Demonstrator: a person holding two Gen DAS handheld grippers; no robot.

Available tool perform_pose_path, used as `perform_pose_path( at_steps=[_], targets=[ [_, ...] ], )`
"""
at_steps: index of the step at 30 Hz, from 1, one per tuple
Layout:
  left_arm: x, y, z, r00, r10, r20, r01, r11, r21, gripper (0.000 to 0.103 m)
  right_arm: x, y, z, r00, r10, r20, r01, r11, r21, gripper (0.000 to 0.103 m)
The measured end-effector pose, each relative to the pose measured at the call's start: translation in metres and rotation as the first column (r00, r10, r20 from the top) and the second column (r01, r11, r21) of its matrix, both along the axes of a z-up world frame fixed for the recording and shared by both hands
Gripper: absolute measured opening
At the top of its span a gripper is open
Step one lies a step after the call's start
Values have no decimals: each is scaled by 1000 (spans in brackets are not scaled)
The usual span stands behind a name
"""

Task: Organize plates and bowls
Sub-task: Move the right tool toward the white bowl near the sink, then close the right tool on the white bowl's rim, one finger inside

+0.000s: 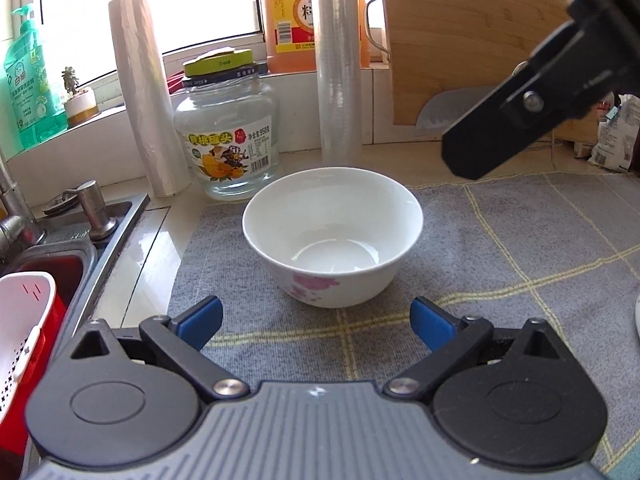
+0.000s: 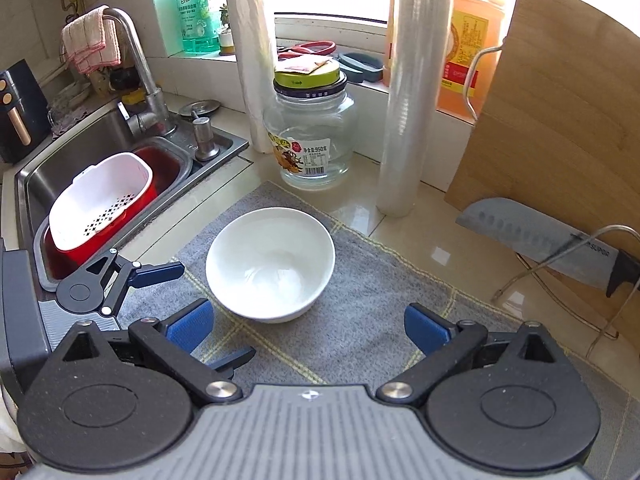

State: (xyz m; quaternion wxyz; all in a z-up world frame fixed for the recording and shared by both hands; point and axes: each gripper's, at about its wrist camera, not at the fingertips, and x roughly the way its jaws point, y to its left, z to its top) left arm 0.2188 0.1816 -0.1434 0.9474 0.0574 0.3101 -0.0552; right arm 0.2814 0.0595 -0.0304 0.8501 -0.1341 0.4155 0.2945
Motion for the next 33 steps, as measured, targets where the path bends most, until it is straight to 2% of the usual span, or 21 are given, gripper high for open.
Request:
perform_pose_path(
  at_steps=[7, 20, 23, 28, 33],
  targets=[
    [15, 2, -6, 999, -38, -10, 38, 999, -13, 98, 28, 25, -15, 998, 47, -36, -48, 998, -32, 100],
    [26, 5, -5, 997, -75, 8, 75, 996, -41, 93, 61, 53, -43, 989, 96, -113, -102, 994, -49, 83],
    [26, 5, -5, 996, -89, 14, 90, 995, -33, 93, 65, 59, -47, 987, 106, -119, -113, 992, -53, 82],
    [25, 2, -4, 990, -137, 42, 136, 990, 22, 91, 70, 62, -52, 984, 109, -138, -116, 992, -41, 82],
    [25, 4, -2, 988, -149, 42, 149, 989, 5, 90, 71, 63, -54, 982, 114, -150, -120, 992, -32, 77]
  ],
)
